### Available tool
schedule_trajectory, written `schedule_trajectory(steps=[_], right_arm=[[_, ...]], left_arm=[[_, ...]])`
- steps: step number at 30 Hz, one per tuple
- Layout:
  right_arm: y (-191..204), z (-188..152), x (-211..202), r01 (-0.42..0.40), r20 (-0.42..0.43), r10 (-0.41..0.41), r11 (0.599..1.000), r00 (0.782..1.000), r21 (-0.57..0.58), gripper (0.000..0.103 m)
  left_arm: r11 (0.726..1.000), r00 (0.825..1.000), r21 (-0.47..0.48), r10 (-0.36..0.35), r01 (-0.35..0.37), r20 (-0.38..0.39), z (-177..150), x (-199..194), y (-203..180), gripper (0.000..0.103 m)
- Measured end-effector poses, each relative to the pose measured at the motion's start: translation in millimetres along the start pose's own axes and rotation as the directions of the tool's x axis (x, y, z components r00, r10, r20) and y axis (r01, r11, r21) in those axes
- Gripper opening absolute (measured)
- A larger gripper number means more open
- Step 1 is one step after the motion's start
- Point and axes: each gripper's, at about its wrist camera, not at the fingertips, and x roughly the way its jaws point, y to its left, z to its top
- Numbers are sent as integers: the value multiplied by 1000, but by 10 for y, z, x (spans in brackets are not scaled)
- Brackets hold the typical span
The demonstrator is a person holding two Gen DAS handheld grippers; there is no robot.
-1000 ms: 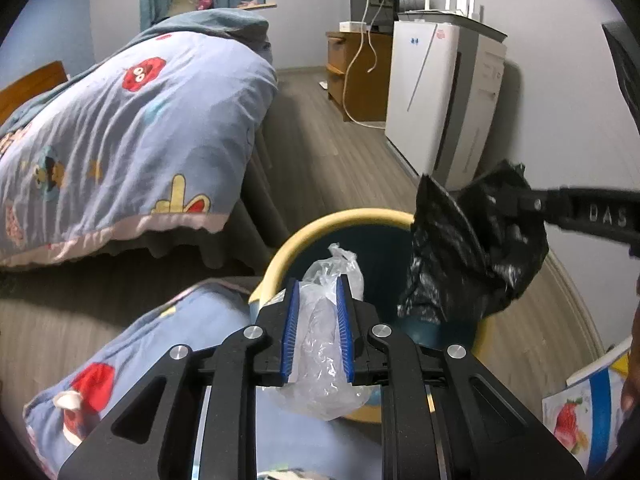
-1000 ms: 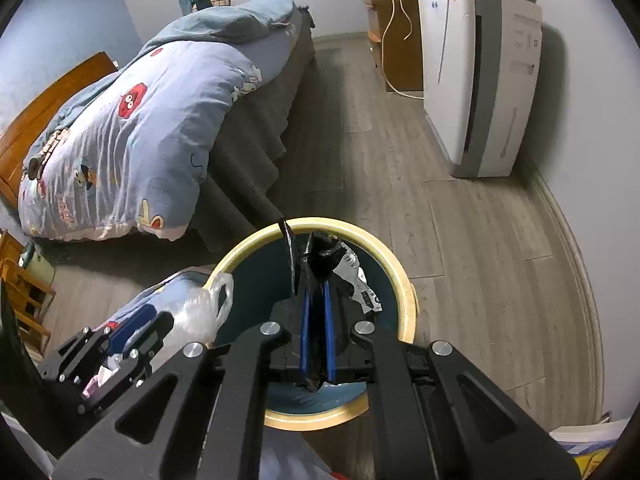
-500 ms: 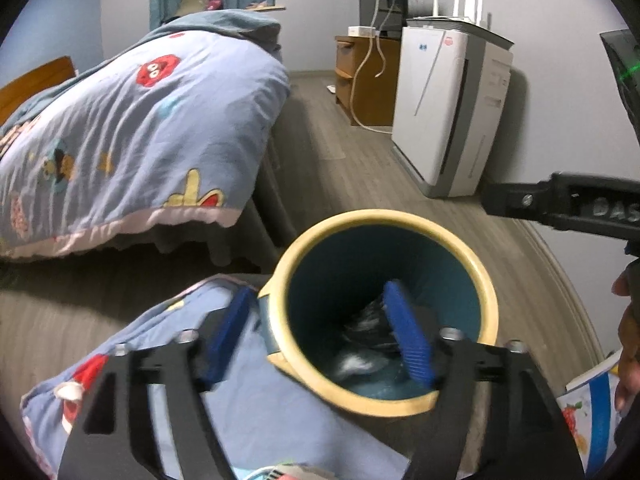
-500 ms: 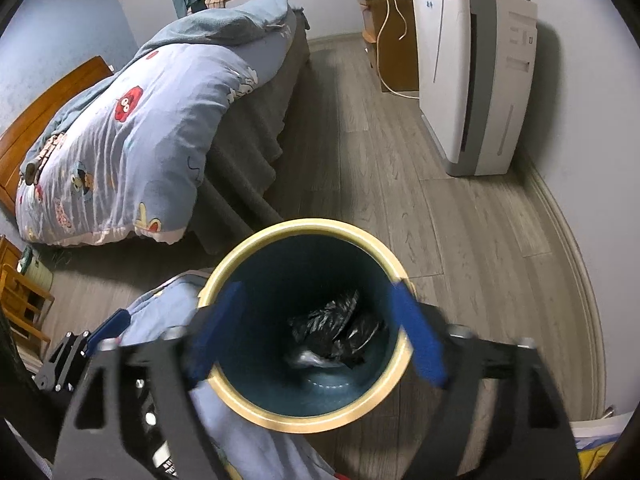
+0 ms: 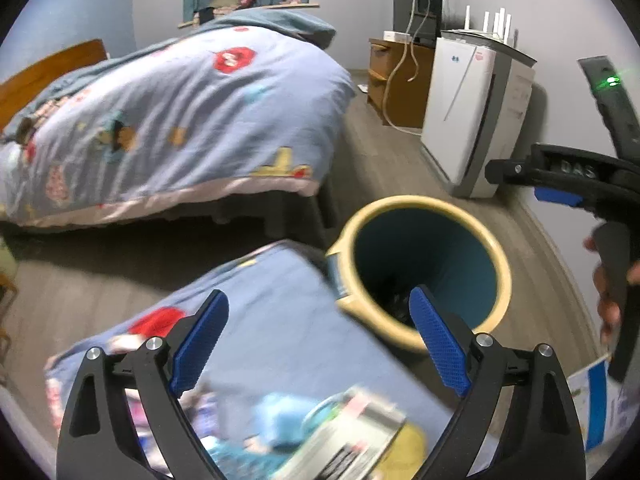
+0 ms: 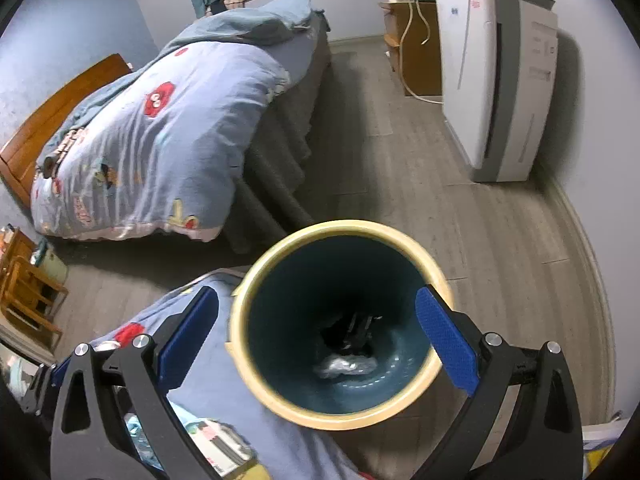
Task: Collect trash
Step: 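Move both open tools back over the trash pile on the pillow, then grasp the pink snack wrapper with the right tool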
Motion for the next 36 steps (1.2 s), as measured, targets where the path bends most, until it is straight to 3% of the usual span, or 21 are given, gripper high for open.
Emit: schedule_trajectory(steps=[6,10,15,19,22,31,36], right_arm=[[268,-61,-46,-48,-7,48,999,999,-26,97],[502,-162,-70,-92,-28,90,995,996,-48,97],[899,-369,-20,-118,-80,108,983,991,-138,97],[1181,-547,61,-108,-110,84,965,990,-241,97],[1392,-672,135,-135,-134,100,949,986,-283,97],[2153,-1028,327,-236,-192,167,867,967,-438,97],[2571,-1292,498,-291,-247,182,787,952,-544,97]], left_arm=[[994,995,-63,94,-93,16,-175,-618,652,94],[979,983,-101,180,-176,39,-386,-890,1053,95],[957,974,-188,225,-220,3,-704,-898,1494,95],[950,962,-153,275,-272,-6,-758,-883,1686,95],[945,962,-179,272,-274,-37,-818,-845,1830,95],[920,957,-265,283,-288,-55,-951,-873,2348,95],[907,959,-310,274,-284,-74,-956,-755,2566,95]])
